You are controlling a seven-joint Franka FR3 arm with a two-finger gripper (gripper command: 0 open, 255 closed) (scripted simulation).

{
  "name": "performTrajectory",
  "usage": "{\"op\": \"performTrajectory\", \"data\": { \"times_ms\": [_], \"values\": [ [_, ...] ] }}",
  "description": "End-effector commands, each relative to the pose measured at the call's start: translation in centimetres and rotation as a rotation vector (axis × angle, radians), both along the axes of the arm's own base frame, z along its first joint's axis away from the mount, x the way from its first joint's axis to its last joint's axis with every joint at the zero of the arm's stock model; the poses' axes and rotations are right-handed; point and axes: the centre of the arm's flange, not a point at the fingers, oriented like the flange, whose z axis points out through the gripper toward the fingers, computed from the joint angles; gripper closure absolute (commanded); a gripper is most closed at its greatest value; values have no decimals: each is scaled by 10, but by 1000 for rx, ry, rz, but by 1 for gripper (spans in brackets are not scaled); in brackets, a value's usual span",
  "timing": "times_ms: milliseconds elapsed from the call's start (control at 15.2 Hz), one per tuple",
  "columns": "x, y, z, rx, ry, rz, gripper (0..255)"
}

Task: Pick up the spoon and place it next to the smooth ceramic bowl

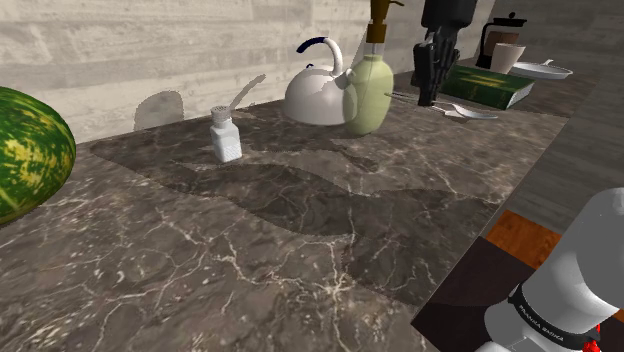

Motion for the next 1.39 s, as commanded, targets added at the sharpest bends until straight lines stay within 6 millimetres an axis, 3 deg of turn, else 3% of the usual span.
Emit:
{"op": "performTrajectory", "data": {
  "times_ms": [0, 792, 1320],
  "values": [
    [-1, -1, 11, 0, 0, 0, 255],
    [-1, -1, 74, 0, 0, 0, 255],
    [-92, 53, 74, 0, 0, 0, 255]
  ]
}}
